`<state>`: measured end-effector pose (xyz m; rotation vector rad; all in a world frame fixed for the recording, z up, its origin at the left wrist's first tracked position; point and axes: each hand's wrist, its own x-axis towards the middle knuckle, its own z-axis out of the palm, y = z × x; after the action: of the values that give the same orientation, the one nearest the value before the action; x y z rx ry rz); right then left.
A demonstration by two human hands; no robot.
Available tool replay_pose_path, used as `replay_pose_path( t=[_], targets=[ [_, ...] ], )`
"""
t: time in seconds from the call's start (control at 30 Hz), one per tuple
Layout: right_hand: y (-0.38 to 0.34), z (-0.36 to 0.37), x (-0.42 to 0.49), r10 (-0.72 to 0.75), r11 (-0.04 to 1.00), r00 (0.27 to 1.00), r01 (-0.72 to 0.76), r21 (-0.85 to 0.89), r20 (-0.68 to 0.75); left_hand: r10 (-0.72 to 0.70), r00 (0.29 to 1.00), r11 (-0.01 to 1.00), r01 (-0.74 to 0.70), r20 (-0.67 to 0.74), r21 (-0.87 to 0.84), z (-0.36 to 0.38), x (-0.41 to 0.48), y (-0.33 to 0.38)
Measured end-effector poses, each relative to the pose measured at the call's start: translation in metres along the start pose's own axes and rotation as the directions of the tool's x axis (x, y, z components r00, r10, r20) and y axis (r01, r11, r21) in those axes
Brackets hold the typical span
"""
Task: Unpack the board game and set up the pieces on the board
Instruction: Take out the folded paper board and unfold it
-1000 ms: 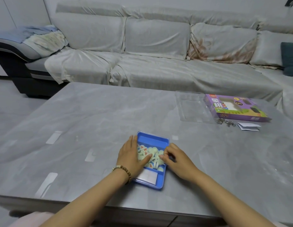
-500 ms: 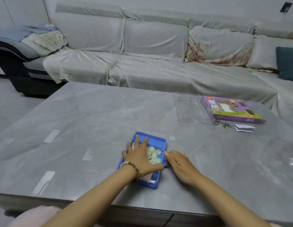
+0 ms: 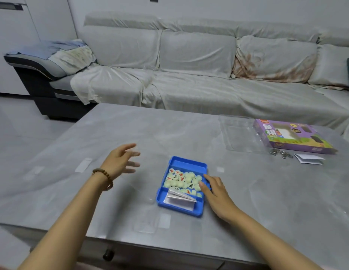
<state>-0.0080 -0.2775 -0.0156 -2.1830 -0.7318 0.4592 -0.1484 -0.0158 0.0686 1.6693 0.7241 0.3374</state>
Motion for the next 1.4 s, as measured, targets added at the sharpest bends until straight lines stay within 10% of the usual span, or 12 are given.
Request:
replay_pose_path(
  t=[0.13, 0.57, 0.87, 1.1, 1.4],
  targets=[
    [-0.010, 0.017, 0.016, 0.082, 0.989, 0.997, -0.080, 0.128, -0.008, -0.066, 0.993, 0.929, 0.097, -0.097, 0.358, -0.011, 0.009, -0.031],
    [-0.107, 0.126, 0.082, 0.056, 0.962, 0.995, -0.031, 0.271, -0.083, -0.144, 0.975, 0.703, 0.223, -0.171, 0.676, -0.078, 0.019, -0.076],
    [-0.169, 0.195, 0.131, -0.011, 0.993, 0.999, 0.014, 0.117, -0.030, -0.135, 0.978, 0.706, 0.210, -0.162, 0.676, -0.130, 0.022, -0.098],
    [-0.174, 0.199, 0.139, -0.045, 0.997, 0.998, 0.043, 0.062, 0.034, 0.195, 0.979, 0.799, -0.125, -0.057, 0.589, -0.131, 0.017, -0.096],
    [-0.161, 0.140, 0.098, -0.166, 0.973, 0.984, 0.154, 0.170, 0.062, 0.194, 0.981, 0.624, -0.100, -0.029, 0.775, -0.119, 0.030, -0.067]
  ],
)
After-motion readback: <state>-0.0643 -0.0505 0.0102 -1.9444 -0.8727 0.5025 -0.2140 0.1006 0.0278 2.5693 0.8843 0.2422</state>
